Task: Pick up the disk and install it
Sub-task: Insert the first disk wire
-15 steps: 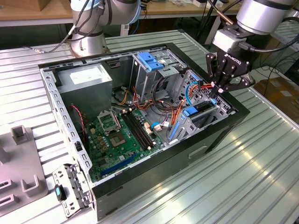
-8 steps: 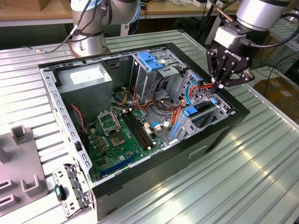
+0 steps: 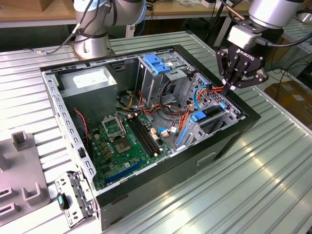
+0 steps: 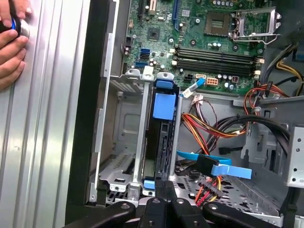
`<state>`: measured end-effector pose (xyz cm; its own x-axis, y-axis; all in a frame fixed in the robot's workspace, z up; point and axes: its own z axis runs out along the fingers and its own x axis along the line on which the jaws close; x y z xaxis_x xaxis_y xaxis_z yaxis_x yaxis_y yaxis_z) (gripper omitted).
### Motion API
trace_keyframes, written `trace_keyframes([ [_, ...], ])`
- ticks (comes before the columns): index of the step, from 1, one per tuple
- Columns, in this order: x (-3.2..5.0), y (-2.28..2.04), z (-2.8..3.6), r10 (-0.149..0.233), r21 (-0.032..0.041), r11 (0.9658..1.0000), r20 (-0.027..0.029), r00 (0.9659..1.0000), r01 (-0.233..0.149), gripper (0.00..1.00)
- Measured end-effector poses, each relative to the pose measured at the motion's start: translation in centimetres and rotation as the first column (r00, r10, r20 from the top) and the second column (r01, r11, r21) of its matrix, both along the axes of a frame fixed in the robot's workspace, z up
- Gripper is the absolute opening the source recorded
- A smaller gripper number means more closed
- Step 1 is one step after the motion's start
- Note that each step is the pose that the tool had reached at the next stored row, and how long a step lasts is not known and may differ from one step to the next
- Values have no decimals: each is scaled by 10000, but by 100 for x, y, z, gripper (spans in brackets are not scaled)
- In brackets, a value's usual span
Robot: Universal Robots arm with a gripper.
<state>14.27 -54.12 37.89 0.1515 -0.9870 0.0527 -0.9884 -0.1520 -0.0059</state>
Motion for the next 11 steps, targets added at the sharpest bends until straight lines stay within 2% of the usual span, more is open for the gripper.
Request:
trace_keyframes([
  [7, 92, 25, 6, 447, -1, 9990, -9, 9990, -447, 11],
  [9, 116, 25, 4, 782, 0, 9969, -9, 9969, -782, 11],
  [11, 118, 25, 4, 1209, 1, 9927, -9, 9927, -1209, 11],
])
